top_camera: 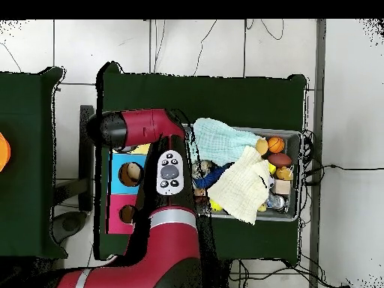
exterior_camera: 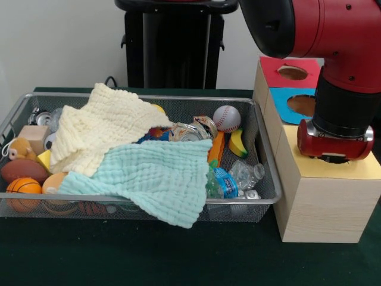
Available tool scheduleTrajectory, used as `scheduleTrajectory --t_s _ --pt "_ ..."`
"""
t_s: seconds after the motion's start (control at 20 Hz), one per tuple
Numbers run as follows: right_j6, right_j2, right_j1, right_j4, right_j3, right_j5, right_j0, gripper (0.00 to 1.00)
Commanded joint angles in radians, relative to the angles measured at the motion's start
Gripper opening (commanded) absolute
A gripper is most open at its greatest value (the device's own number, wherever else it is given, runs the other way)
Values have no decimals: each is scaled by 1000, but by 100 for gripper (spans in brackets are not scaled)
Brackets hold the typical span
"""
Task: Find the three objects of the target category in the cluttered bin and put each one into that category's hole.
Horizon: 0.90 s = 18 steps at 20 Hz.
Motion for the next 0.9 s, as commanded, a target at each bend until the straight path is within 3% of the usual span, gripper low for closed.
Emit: scheduleTrajectory --t_s 0.05,0.9 --pt "119 40 39 19 99 59 -11 0" --pt "100 33 -166 62 201 257 -9 0"
